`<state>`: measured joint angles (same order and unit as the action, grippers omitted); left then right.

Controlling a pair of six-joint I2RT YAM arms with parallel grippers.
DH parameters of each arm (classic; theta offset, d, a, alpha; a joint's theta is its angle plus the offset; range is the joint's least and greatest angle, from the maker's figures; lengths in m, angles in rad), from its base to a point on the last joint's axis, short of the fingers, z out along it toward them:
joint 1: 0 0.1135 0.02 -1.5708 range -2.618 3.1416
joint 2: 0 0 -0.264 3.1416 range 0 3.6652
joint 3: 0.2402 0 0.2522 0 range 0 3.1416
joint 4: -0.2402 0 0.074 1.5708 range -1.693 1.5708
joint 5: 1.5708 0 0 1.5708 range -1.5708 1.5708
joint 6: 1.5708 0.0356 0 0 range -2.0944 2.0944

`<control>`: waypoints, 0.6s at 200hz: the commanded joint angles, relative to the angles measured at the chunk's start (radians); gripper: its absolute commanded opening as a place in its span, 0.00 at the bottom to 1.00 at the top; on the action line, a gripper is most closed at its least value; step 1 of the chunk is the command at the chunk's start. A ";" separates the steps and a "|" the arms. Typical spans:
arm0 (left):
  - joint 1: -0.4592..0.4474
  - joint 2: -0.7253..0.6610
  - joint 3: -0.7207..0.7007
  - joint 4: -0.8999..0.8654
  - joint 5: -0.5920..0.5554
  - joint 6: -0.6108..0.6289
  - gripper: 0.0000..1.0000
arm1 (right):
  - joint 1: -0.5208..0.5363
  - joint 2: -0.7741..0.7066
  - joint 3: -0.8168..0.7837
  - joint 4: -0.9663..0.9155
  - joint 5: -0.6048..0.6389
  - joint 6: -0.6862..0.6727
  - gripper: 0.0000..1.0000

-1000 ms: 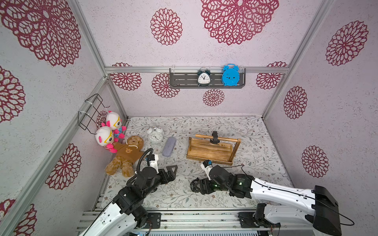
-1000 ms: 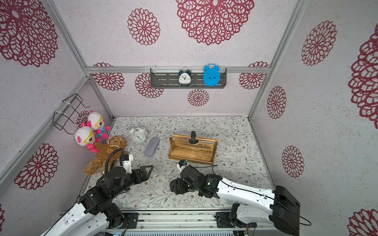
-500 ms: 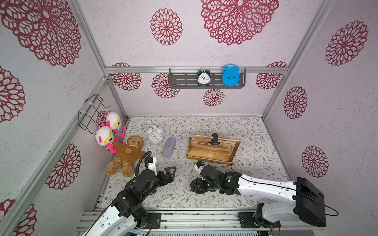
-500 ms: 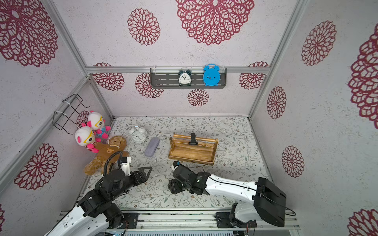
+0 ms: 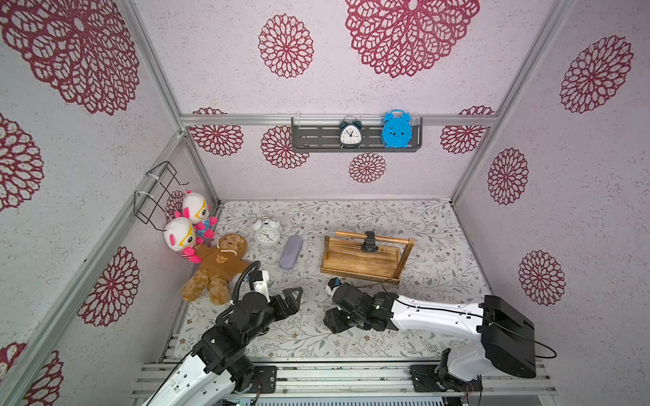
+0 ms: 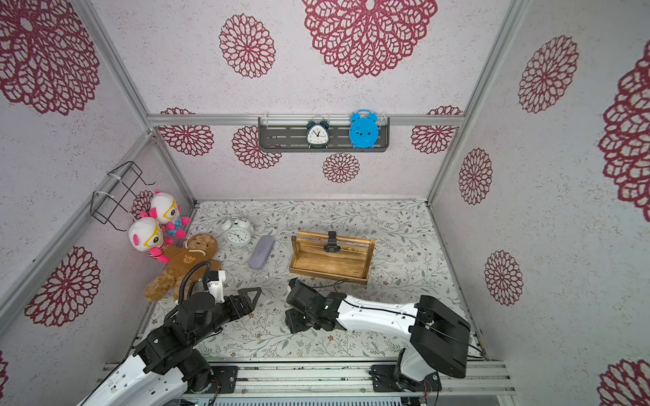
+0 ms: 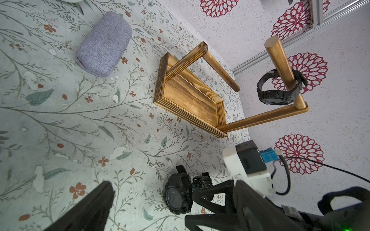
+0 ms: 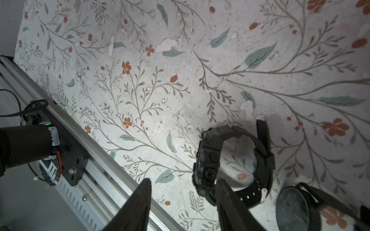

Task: Place watch on stand
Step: Pick up the watch at the center of the board.

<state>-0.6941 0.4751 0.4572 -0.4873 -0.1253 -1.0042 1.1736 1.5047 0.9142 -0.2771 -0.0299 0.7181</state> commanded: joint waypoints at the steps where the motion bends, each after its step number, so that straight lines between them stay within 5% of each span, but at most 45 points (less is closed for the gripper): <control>1: 0.008 -0.007 -0.014 0.006 -0.014 -0.022 0.98 | 0.006 0.012 0.031 -0.047 0.017 -0.020 0.53; 120: 0.014 -0.016 -0.031 0.013 -0.002 -0.033 0.98 | 0.005 0.083 0.068 -0.081 0.044 -0.025 0.43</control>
<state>-0.6891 0.4747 0.4419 -0.4850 -0.1211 -1.0130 1.1736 1.5757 0.9440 -0.3397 -0.0181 0.7147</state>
